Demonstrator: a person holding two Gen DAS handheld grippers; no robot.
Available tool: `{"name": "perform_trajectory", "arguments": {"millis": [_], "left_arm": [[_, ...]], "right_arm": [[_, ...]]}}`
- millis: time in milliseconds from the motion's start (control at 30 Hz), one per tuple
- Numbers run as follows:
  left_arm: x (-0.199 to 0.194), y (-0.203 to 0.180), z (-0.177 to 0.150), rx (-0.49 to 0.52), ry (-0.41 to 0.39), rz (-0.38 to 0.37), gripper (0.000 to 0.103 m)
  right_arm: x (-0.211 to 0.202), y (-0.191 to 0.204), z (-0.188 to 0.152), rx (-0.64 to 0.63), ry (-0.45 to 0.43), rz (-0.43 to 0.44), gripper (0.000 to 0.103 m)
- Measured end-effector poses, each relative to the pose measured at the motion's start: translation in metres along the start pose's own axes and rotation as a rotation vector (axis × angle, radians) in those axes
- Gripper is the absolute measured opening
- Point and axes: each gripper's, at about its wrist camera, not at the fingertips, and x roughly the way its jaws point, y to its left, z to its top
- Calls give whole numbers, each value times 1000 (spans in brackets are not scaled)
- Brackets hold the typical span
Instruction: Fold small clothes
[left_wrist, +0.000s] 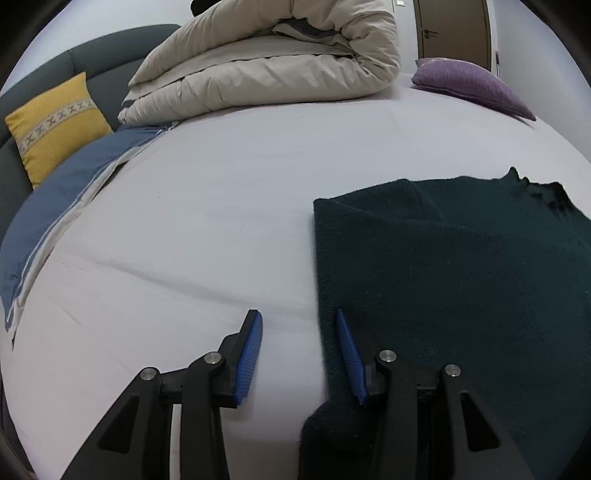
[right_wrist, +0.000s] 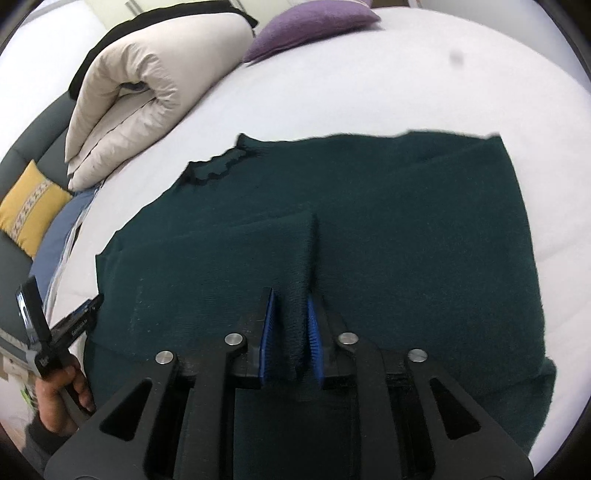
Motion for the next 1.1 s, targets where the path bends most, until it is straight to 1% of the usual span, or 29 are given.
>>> {"name": "perform_trajectory", "arguments": {"millis": [33, 100, 133, 167, 233, 267, 300, 333, 367, 433, 467, 500, 533, 600, 633, 667, 733, 833, 867, 967, 1067, 1100], "left_arm": [[2, 1, 0, -3, 5, -5, 49], [1, -2, 0, -7, 10, 8, 57], [1, -2, 1, -12, 13, 23, 65], [0, 1, 3, -26, 16, 29, 69], [-6, 15, 7, -72, 27, -66, 68], [-14, 26, 7, -97, 39, -113, 68], [-25, 35, 4, -115, 33, -129, 68], [-44, 46, -3, -124, 9, -156, 68], [-57, 54, -8, -126, -3, -183, 68], [-87, 73, -30, -137, -15, -267, 70], [-97, 80, -41, -134, -7, -291, 70], [-106, 86, -53, -134, 3, -310, 70], [-117, 93, -71, -140, 21, -335, 70], [-131, 101, -95, -149, 54, -380, 70], [-140, 105, -113, -156, 73, -407, 70], [-143, 109, -124, -161, 86, -419, 72], [-151, 112, -147, -170, 126, -437, 73], [-164, 114, -183, -190, 181, -491, 73], [-167, 114, -190, -185, 188, -503, 74], [-182, 111, -210, -149, 213, -530, 74], [-187, 112, -218, -144, 248, -582, 74], [-187, 114, -220, -149, 265, -603, 73]], "right_arm": [[1, -4, 0, 2, -7, 12, 13], [5, -6, 0, -35, -28, 17, 12], [8, -7, 0, -53, -35, 16, 12], [10, -7, -1, -77, -44, 18, 12], [8, -12, 1, -46, -34, 48, 12], [5, -14, 2, -25, -22, 50, 15], [-2, -15, 2, -6, -12, 40, 17], [-13, -14, 0, 10, -14, 8, 19], [-36, -12, -7, -4, -45, -14, 20], [-75, -12, -25, -38, -116, 0, 33], [-95, -15, -38, -33, -143, 15, 58], [-110, -20, -49, -23, -161, 26, 76], [-130, -27, -66, -10, -194, 37, 77], [-155, -37, -93, -6, -210, 29, 77], [-163, -44, -104, 4, -198, 23, 77], [-174, -55, -122, 37, -175, 26, 77], [-188, -70, -145, 86, -156, 43, 77], [-212, -91, -184, 120, -134, 17, 77], [-215, -96, -192, 127, -130, 18, 77], [-223, -115, -219, 187, -72, 57, 75], [-224, -130, -242, 226, 12, 67, 69], [-224, -133, -248, 233, 27, 76, 69]]}}
